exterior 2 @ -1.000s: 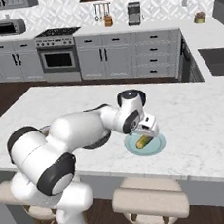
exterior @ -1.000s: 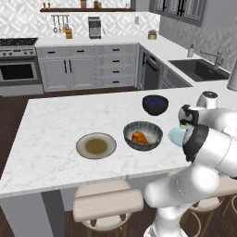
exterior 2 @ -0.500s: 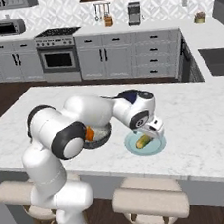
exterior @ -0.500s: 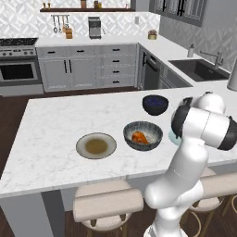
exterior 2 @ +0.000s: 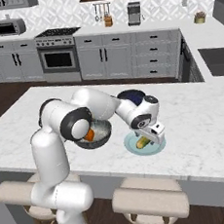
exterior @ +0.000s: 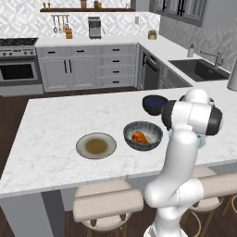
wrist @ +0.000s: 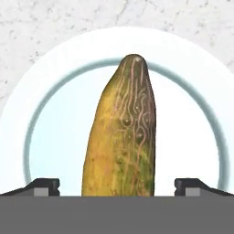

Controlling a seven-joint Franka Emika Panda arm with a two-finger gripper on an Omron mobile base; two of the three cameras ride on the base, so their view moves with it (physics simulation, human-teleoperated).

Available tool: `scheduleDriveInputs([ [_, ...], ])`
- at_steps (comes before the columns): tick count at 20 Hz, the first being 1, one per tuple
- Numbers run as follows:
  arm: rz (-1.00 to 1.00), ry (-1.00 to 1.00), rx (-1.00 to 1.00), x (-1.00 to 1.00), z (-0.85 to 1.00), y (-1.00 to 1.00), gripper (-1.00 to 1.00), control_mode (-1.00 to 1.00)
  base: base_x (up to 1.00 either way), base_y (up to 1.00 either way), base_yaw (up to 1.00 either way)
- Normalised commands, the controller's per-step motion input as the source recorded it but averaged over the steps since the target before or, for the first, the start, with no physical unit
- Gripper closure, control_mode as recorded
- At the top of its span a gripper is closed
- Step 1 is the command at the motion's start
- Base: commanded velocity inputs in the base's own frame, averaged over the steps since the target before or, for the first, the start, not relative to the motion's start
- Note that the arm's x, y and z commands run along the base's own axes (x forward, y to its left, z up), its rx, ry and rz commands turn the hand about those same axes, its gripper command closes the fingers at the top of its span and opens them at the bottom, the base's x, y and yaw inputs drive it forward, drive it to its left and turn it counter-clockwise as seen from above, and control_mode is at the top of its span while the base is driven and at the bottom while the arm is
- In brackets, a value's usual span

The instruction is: Pick the chicken drumstick and cucumber from their plates and place them in the bowl. Then put the bowl in the fridge.

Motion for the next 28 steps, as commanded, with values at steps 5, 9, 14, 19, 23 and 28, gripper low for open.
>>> scheduleDriveInputs([
  [5,0.00,0.09,0.00,0.18,-0.28,0.00,1.00,-1.00,0.00,0.00,0.00],
  [9,0.00,0.09,0.00,-0.11,-0.31,-0.10,1.00,-1.00,0.00,0.00,0.00],
  [14,0.00,0.03,0.00,-0.05,0.01,-0.05,1.00,-1.00,0.00,0.00,0.00],
  [19,0.12,-0.06,0.00,-0.96,1.00,0.43,1.00,-1.00,0.00,0.00,0.00],
  [23,0.34,0.00,0.00,-0.98,0.92,0.76,1.00,-1.00,0.00,0.00,0.00],
  [28,0.30,0.00,0.00,-0.18,0.71,1.00,1.00,-1.00,0.00,0.00,0.00],
])
